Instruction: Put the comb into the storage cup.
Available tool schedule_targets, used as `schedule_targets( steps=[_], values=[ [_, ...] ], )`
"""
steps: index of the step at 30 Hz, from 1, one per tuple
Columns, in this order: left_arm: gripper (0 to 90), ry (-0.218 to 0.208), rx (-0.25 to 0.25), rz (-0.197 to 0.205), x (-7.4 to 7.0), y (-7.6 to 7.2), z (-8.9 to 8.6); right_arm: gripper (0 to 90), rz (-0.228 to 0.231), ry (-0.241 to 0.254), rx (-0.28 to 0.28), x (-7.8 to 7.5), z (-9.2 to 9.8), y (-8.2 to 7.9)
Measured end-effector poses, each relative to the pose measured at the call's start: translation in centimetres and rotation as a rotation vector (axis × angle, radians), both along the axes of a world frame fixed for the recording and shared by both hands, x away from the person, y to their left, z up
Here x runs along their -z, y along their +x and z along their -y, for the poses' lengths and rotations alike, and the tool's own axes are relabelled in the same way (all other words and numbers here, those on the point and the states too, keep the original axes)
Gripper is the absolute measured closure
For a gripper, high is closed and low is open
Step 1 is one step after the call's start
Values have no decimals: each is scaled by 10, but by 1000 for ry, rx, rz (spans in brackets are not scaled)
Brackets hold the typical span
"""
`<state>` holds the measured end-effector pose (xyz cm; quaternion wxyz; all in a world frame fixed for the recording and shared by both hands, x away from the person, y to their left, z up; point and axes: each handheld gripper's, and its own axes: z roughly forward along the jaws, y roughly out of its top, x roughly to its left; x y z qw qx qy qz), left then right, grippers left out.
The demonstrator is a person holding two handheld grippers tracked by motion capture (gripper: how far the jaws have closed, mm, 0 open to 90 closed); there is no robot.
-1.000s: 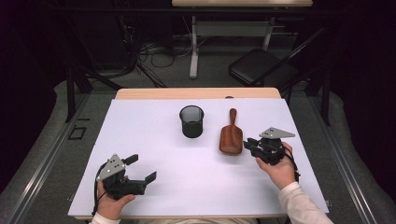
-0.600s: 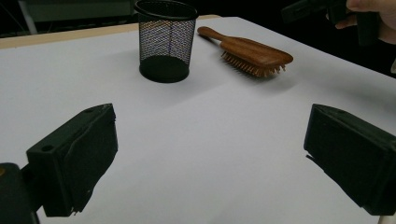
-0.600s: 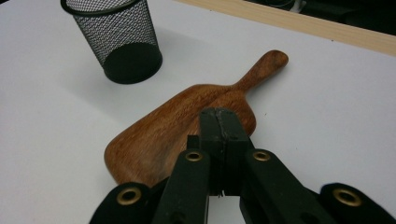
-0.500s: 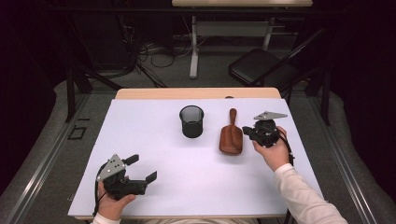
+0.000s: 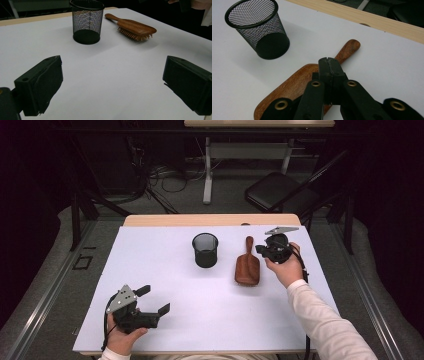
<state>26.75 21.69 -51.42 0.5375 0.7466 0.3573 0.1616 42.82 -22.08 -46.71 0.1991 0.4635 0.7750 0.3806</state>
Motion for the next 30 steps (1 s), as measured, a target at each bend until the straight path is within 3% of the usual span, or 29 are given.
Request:
schedule_targets(
  steps=[14,30],
  values=[
    [29,-1,5,-5,1,6,2,900,-61,-2,44,9,-14,28],
    [29,8,1,-3,1,4,0,900,-105,-51,87,28,-22,57]
  ],
)
